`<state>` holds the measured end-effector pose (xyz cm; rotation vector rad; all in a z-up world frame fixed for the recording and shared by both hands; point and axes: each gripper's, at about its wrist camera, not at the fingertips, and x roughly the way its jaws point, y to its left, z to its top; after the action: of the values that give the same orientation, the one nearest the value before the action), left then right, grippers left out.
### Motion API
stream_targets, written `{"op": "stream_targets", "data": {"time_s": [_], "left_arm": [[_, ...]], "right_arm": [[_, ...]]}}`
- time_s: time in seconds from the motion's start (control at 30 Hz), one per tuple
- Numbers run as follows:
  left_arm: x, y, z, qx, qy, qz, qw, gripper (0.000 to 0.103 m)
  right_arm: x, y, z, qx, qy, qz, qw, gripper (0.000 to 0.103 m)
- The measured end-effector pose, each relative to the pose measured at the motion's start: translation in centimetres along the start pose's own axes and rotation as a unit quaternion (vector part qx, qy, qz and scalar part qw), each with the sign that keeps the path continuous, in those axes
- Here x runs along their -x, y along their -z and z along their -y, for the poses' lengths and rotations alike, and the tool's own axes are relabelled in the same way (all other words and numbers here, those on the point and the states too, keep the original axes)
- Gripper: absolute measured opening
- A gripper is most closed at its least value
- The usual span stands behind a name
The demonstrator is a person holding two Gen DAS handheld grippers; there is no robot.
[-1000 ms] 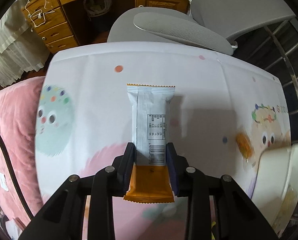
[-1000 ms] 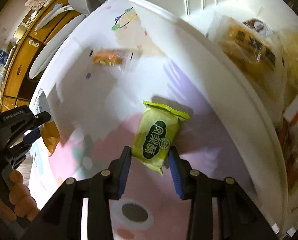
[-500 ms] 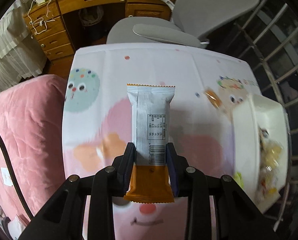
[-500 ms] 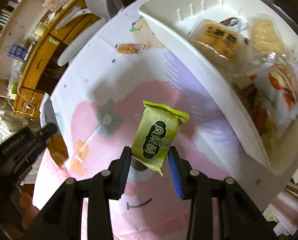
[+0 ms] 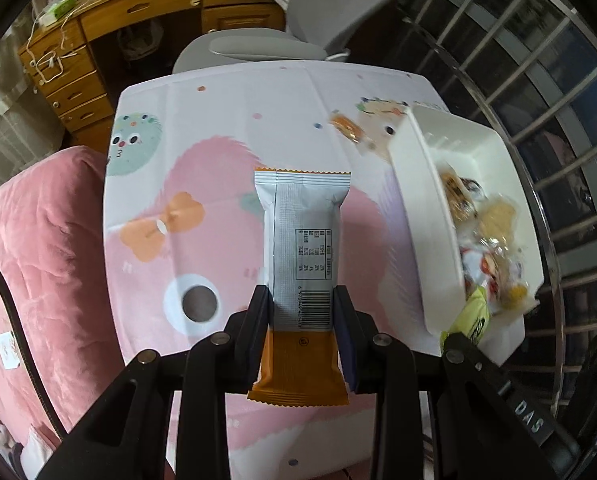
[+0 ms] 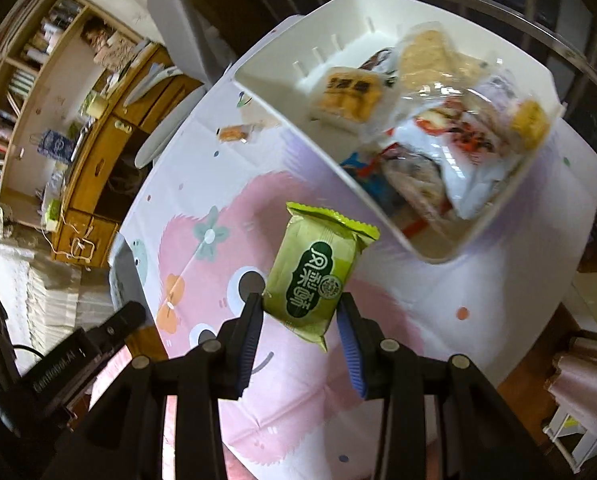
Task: Organize snacks
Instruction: 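Carry the bar and green packet over the white tray with both grippers, then open both grippers to drop the bar and green packet into the tray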
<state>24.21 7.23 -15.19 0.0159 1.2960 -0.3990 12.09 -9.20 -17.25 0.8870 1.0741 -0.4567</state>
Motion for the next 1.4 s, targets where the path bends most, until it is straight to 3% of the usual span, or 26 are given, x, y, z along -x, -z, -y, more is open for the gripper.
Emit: {"op": "stream_targets", "data": {"time_s": [0.2,0.37,0.93,1.23,1.4], "left_arm": [[0.7,1.2,3.9,-0.023,0.012,-0.011,0.9996,0.03],[1.2,1.4,8.4,-0.04,0.022,-0.011,0.9989,0.03],[-1.4,-0.5,21.0,0.004,0.051,0.022,0.9984,0.03],[-1.7,-2.3,24.4,0.025,0.059,0.05,0.9967,0.031],[-2.2,-2.6,23.8,0.046,0.042,0.039,0.9973,0.043]], "right_arm": [[2.1,-0.9,2.8,-0.014,-0.018,0.006,1.0,0.038],[3.5,-3.6,4.9,-0.01,-0.023,0.006,1.0,0.038],[5.7,-14.9,12.0,0.032,-0.016,-0.009,0.999,0.039],[6.0,-19.5,13.4,0.058,-0.023,-0.006,0.998,0.039],[4.8,-20.8,13.9,0.049,0.001,-0.023,0.999,0.041]]}}
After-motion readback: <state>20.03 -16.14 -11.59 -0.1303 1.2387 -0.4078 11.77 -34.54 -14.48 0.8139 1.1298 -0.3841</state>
